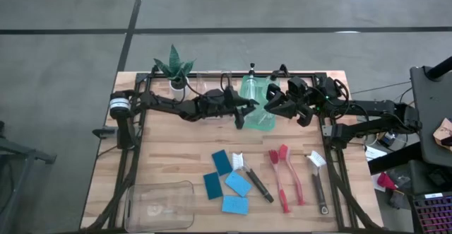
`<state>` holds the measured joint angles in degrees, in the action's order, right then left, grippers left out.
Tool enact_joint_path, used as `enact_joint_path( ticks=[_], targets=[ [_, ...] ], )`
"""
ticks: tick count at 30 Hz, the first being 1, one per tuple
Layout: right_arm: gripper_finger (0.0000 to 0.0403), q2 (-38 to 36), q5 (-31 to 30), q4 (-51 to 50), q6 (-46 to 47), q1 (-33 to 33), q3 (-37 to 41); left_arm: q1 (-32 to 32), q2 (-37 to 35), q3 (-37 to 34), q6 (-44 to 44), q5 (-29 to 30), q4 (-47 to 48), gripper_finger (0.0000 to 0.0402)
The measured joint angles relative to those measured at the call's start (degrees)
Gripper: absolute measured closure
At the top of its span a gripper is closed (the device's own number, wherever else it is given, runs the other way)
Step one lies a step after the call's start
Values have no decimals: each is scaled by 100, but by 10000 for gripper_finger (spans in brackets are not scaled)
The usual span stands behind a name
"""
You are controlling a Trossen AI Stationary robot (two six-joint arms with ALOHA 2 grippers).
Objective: Pick & Place Kitchen Sink Supplies
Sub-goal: Put the transparent soap dispenser into the green bin
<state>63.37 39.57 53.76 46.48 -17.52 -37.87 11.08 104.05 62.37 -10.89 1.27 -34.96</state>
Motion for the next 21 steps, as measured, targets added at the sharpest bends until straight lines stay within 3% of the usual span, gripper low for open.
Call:
enact_joint_path(
  ticks=[10,21],
  targets=[
    [309,2,60,2,-2,0,0,-50,-148,-7,23,-119,216,191],
    [310,2,153,7,-5,0,-7,-91,-511,-9,183,-201,1223,170]
  ],
)
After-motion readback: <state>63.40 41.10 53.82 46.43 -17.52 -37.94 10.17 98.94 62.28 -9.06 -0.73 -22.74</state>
